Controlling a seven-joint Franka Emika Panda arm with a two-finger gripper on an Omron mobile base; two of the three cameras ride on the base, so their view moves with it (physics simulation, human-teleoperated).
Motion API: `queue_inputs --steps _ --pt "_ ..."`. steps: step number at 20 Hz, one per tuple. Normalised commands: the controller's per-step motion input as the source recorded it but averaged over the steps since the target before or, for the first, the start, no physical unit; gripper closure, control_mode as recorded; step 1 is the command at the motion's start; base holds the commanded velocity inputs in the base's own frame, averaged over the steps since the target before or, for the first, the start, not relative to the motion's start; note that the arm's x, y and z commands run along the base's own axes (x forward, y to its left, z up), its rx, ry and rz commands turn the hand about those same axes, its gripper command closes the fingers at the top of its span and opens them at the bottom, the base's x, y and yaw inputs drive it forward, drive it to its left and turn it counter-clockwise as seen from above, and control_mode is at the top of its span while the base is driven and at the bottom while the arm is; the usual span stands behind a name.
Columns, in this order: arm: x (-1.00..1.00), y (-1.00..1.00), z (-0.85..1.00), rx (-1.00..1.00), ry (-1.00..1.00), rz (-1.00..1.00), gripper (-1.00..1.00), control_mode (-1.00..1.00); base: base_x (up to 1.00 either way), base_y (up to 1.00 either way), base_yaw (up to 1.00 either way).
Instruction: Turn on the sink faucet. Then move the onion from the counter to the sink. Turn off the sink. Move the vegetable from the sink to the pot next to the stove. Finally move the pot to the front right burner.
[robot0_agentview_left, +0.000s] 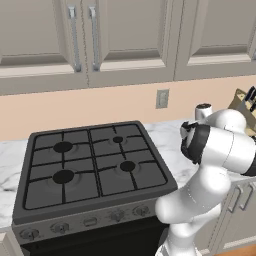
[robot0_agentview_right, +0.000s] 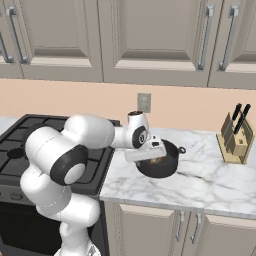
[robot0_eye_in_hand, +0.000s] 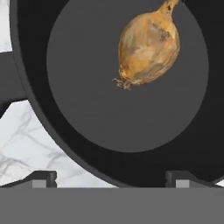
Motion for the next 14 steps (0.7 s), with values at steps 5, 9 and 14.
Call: queue_inputs --steps 5,9,14 --pt "0.03 0.0 -0.35 0.0 0.04 0.22 -1.0 -1.0 0.0 0.0 0.0" --pt "0.11 0.0 -0.46 0.01 0.07 0.26 -1.0 -1.0 0.0 0.0 0.0" --pt "0.05 0.0 -0.46 0.0 0.09 0.25 -1.0 -1.0 0.0 0.0 0.0"
